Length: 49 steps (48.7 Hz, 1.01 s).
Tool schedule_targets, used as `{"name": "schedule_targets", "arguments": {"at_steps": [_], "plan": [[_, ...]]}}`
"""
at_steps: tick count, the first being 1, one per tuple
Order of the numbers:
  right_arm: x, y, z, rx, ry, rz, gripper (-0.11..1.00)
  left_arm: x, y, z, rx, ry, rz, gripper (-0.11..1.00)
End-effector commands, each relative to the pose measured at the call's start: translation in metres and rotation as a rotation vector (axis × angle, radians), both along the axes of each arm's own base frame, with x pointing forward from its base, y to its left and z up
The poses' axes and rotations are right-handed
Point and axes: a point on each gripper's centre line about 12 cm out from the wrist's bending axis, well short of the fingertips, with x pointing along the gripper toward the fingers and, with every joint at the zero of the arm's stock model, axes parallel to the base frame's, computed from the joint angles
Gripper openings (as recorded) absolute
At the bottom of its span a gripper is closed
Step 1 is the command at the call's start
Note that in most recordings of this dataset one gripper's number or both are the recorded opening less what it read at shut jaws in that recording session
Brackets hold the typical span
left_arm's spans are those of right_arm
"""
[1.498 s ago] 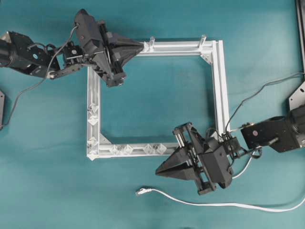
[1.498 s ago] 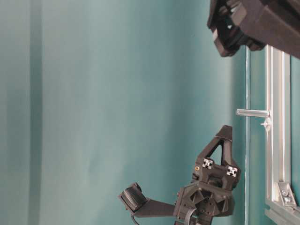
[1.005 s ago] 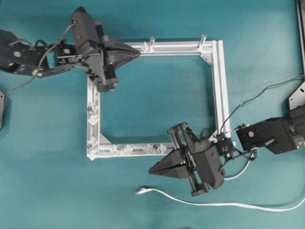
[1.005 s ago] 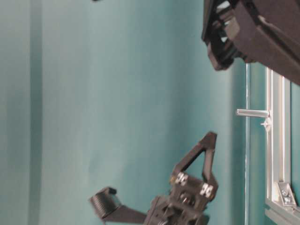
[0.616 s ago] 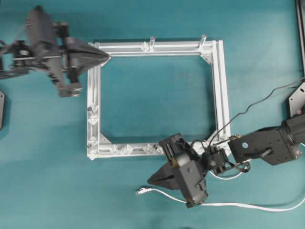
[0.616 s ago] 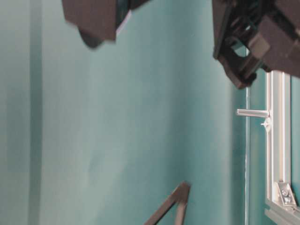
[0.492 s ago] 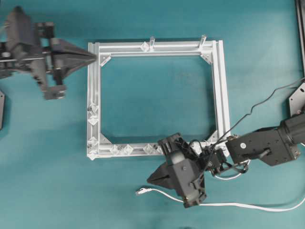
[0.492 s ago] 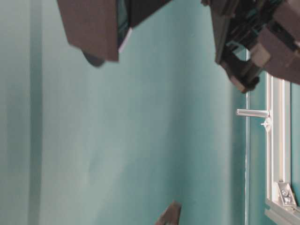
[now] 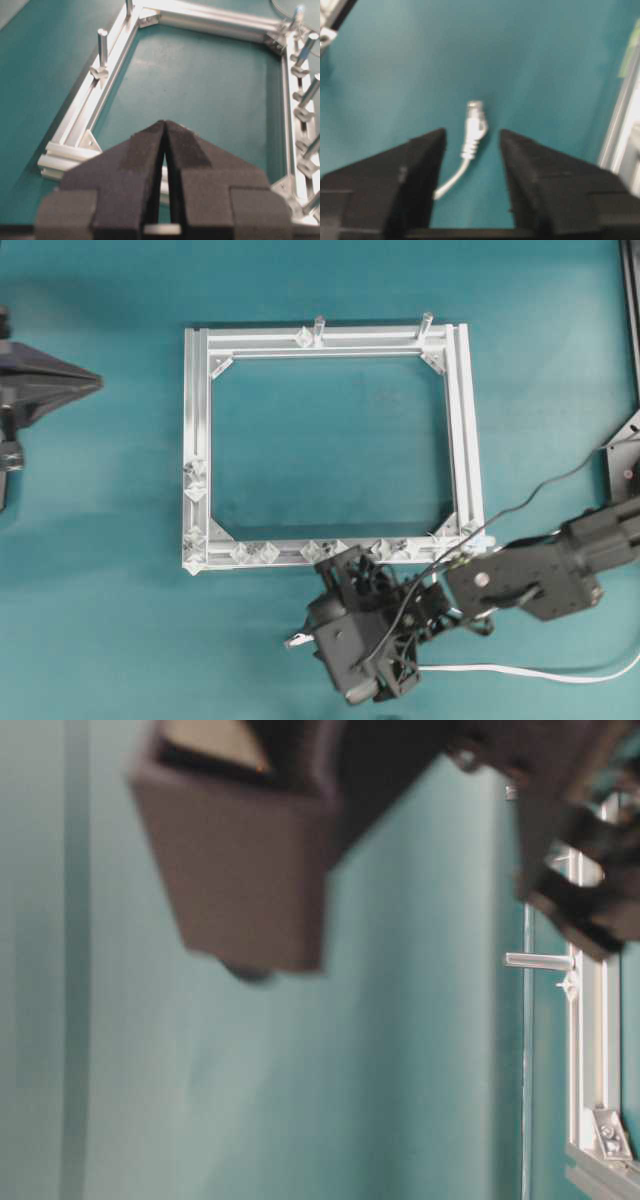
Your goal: Move the cable alternately left and right between 8 closely spaced pins so it hooks onto each one.
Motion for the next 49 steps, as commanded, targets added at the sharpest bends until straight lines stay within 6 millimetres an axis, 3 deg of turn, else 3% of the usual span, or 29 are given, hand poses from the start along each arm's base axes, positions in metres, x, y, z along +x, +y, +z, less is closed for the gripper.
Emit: {"name": "schedule_targets", "arguments": {"at_steps": [1, 10, 39, 42, 49], "plan": [[0.010, 0.007, 0.012, -0.004, 0.000, 0.005, 0.45, -0.014, -0.004, 0.004, 0.012, -0.027, -0.009, 0.01], [0.020, 0.010, 0.001, -0.038, 0.072, 0.000, 0.45, -0.029, -0.008, -0.002, 0.003, 0.000, -0.015, 0.01], [0.036, 0.010, -0.019, -0.085, 0.167, -0.018, 0.43, -0.029, -0.008, -0.006, -0.001, 0.004, -0.014, 0.00], [0.036, 0.010, -0.019, -0.087, 0.172, -0.018, 0.39, -0.029, -0.008, -0.006, -0.002, 0.004, -0.013, 0.00], [0.034, 0.008, -0.021, -0.100, 0.197, -0.019, 0.15, -0.029, -0.008, -0.007, -0.001, 0.001, -0.013, 0.00]]}}
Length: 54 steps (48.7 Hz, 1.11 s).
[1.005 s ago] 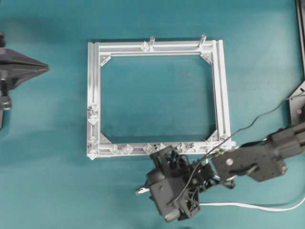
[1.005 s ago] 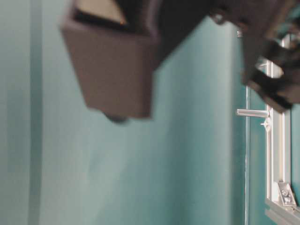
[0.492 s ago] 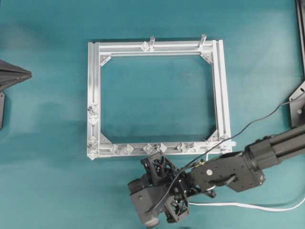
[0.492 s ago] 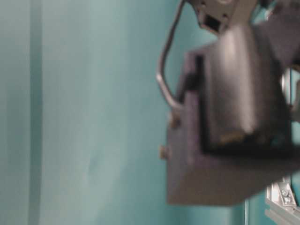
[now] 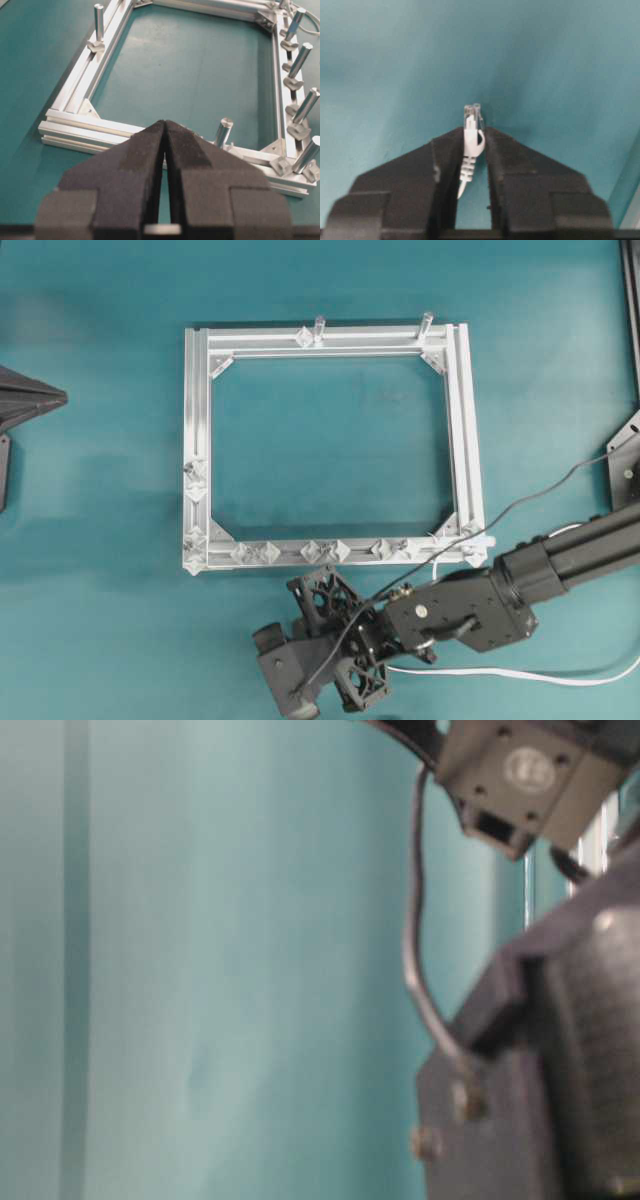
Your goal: Move the cable alternately left and right between 8 closely spaced pins so it hooks onto each one.
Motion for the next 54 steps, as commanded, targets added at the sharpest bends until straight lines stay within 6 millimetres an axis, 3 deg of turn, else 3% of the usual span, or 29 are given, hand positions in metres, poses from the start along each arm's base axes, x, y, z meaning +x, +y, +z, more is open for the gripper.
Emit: {"name": "schedule_targets", "arguments": {"at_steps": [1, 9, 22, 44, 54], "plan": [[0.003, -0.003, 0.011, -0.003, -0.006, -0.005, 0.14, 0.001, 0.000, 0.004, 0.005, -0.013, -0.001, 0.00], [0.002, -0.004, 0.013, -0.019, 0.027, -0.008, 0.14, -0.001, 0.000, 0.004, 0.005, -0.024, 0.000, 0.00], [-0.004, -0.006, 0.033, -0.016, 0.013, -0.015, 0.14, -0.001, 0.000, 0.002, 0.005, -0.024, 0.000, 0.00], [-0.063, -0.016, 0.070, 0.060, 0.069, -0.173, 0.14, -0.001, 0.000, 0.002, 0.005, -0.024, 0.000, 0.00], [-0.084, -0.015, 0.078, 0.085, 0.129, -0.277, 0.14, -0.001, 0.000, 0.002, 0.005, -0.024, 0.000, 0.00]]}}
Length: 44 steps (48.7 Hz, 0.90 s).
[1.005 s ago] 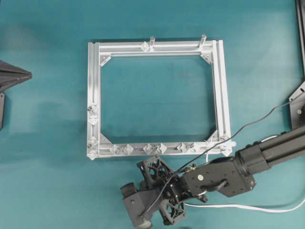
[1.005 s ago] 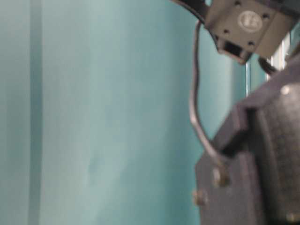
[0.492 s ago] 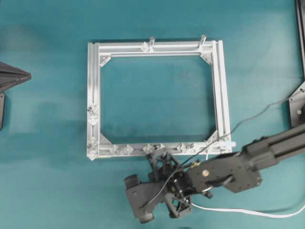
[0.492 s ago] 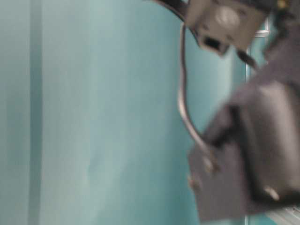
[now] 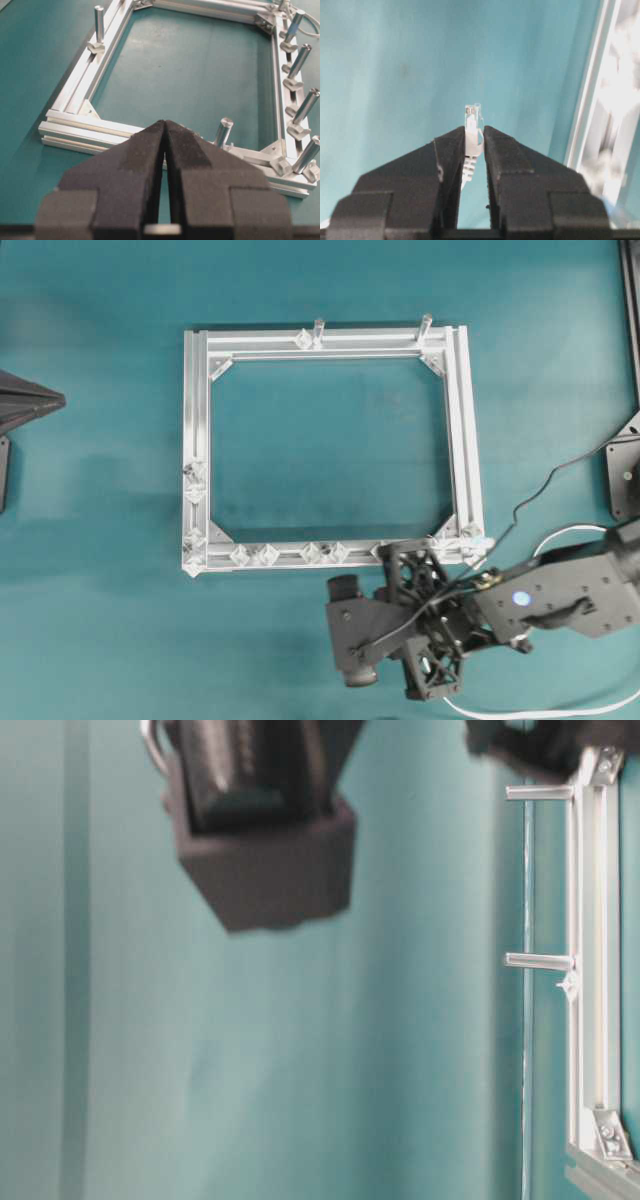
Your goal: Move the cable alternately left and right between 8 closely spaced pins so it hooks onto each one.
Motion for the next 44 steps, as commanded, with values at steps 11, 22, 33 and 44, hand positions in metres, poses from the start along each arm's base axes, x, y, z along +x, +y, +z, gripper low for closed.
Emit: {"name": "schedule_targets", "arguments": {"at_steps": [11, 22, 33, 44], "plan": [[-0.018, 0.008, 0.025, 0.049, 0.015, -0.126, 0.14, 0.001, 0.000, 0.004, 0.003, -0.012, 0.000, 0.00], [-0.030, 0.015, 0.021, 0.078, 0.082, -0.252, 0.14, 0.001, 0.000, 0.004, 0.003, -0.012, 0.000, 0.00], [-0.035, 0.011, 0.022, 0.136, 0.099, -0.461, 0.14, 0.001, 0.000, 0.004, 0.003, -0.012, 0.000, 0.00], [-0.046, -0.009, 0.027, 0.116, 0.099, -0.752, 0.14, 0.001, 0.000, 0.004, 0.003, -0.012, 0.000, 0.00]]}}
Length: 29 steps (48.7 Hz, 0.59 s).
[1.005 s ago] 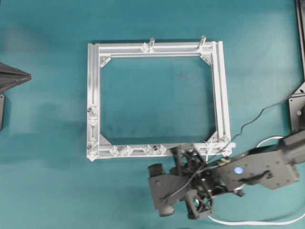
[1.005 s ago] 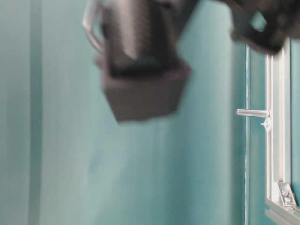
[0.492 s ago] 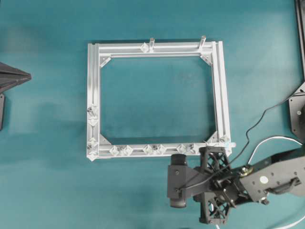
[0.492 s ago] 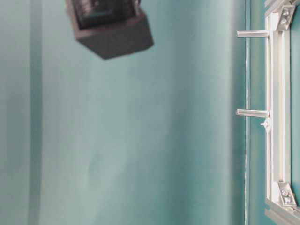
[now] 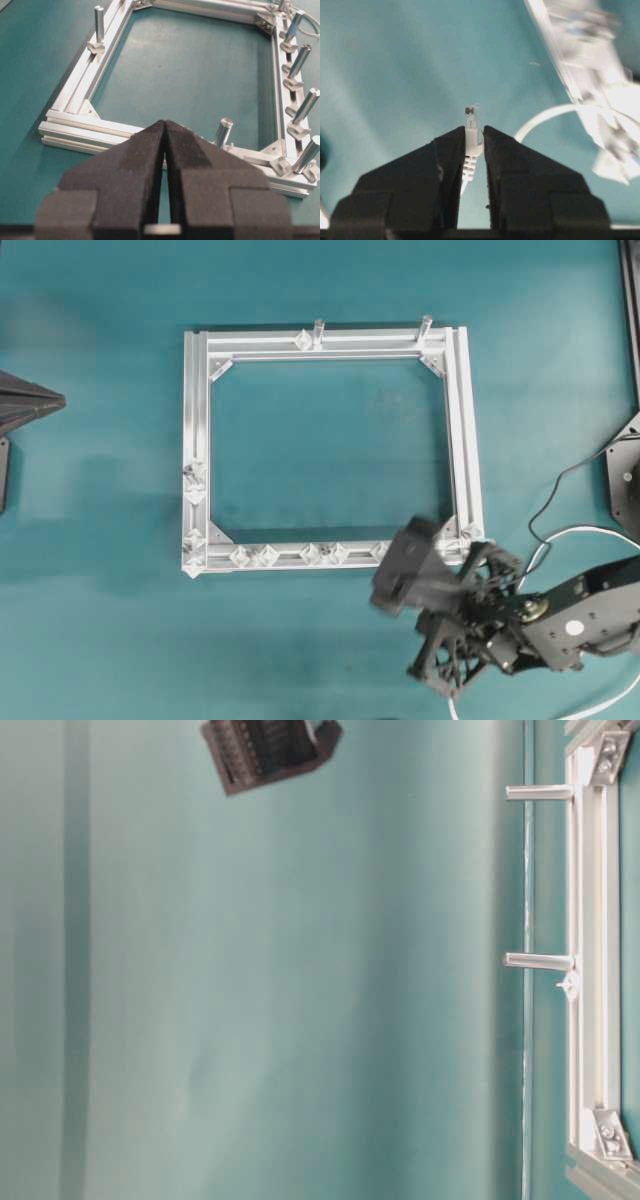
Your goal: Move the cable alternately left and right between 8 closely spaced pins so it hooks onto each one.
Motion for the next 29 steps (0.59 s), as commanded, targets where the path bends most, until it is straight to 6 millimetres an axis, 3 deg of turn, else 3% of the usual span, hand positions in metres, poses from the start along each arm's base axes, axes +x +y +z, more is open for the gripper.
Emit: {"name": "schedule_targets", "arguments": {"at_steps": [1, 17, 29], "plan": [[-0.005, -0.007, 0.016, -0.002, -0.035, -0.074, 0.14, 0.001, 0.000, 0.004, 0.004, -0.012, -0.001, 0.00], [-0.017, -0.020, 0.008, 0.072, -0.058, -0.450, 0.14, 0.001, 0.000, 0.004, 0.004, -0.012, -0.001, 0.01], [-0.016, -0.024, 0.008, 0.096, -0.086, -0.568, 0.14, 0.001, 0.000, 0.004, 0.004, -0.012, -0.001, 0.00]]}}
